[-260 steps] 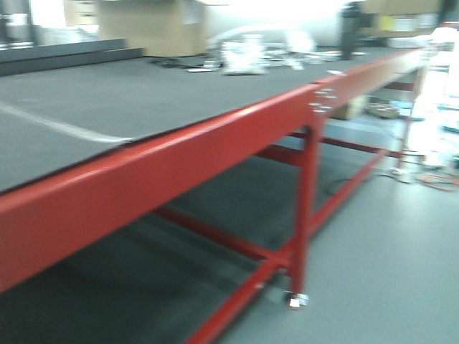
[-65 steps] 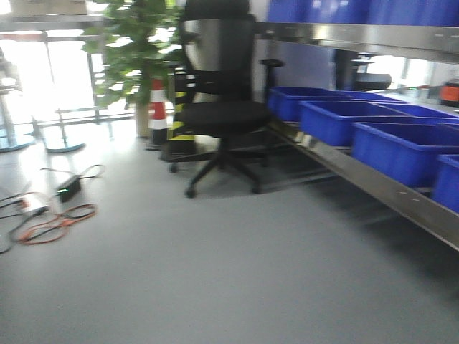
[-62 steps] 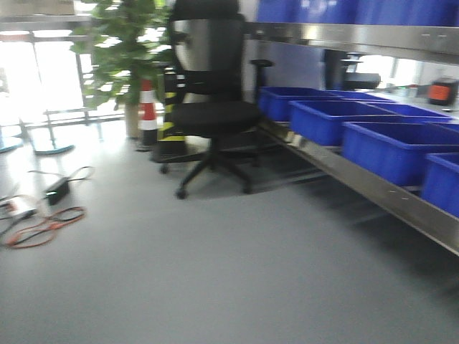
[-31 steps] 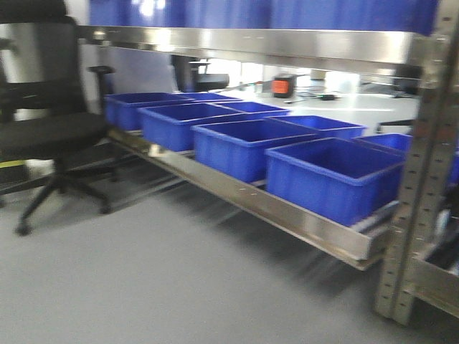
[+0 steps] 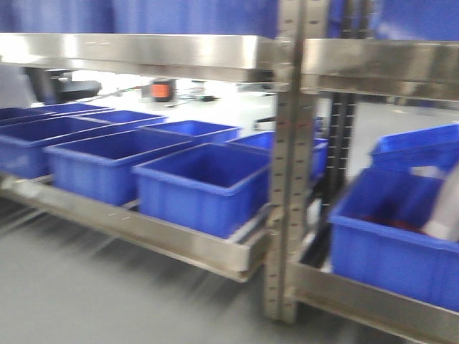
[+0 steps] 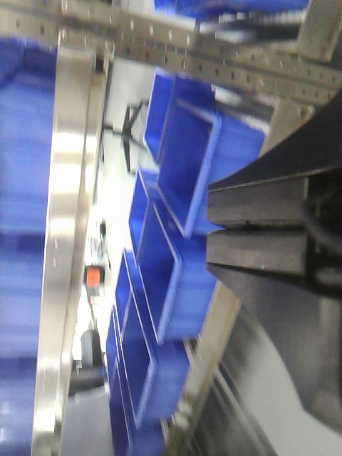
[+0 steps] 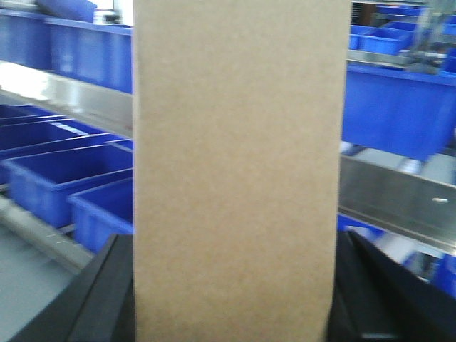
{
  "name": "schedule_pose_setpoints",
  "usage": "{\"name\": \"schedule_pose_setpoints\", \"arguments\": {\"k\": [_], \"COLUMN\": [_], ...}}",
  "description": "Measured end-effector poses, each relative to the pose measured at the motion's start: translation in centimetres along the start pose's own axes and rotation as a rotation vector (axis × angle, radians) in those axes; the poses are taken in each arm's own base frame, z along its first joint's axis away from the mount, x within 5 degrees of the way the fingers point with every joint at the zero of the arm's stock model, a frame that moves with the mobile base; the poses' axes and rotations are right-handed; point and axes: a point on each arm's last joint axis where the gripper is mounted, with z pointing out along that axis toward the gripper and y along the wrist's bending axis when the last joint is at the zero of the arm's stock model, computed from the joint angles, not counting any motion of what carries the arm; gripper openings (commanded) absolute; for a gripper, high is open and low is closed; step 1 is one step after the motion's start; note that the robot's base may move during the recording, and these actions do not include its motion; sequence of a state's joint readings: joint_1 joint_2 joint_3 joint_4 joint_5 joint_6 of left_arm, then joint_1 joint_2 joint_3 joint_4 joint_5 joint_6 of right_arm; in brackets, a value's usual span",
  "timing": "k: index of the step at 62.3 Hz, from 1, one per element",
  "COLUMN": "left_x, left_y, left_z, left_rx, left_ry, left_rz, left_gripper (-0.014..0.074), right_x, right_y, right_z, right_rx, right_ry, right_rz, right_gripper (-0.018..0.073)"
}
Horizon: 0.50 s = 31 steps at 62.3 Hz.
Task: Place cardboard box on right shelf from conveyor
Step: 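Drive the base to the steel shelf rack holding the box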
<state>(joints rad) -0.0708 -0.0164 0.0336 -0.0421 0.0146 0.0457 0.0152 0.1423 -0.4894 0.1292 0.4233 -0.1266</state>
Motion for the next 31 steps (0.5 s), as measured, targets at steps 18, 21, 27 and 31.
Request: {"name": "schedule_pose_setpoints", "arguments": {"k": [18,21,27,31], "left_x": [0.00,0.00,0.00,0.00], "left_y": [0.00,0.00,0.00,0.00], "left_z": [0.00,0.00,0.00,0.00], "left_rx": [0.000,0.000,0.000,0.000], "left_ry": [0.000,0.000,0.000,0.000], "left_rz": [0.000,0.000,0.000,0.000], "left_gripper": [-0.0116,-0.0116,-0.0116,-0.0116], "right_x": [0.00,0.00,0.00,0.00], "right_y": [0.00,0.00,0.00,0.00], "right_z": [0.00,0.00,0.00,0.00], "right_rx": [0.000,0.000,0.001,0.001], "right_ry": [0.000,0.000,0.000,0.000], "right_rz": [0.000,0.000,0.000,0.000], "right_gripper": [0.0076,0.0076,0.0076,0.0076]}}
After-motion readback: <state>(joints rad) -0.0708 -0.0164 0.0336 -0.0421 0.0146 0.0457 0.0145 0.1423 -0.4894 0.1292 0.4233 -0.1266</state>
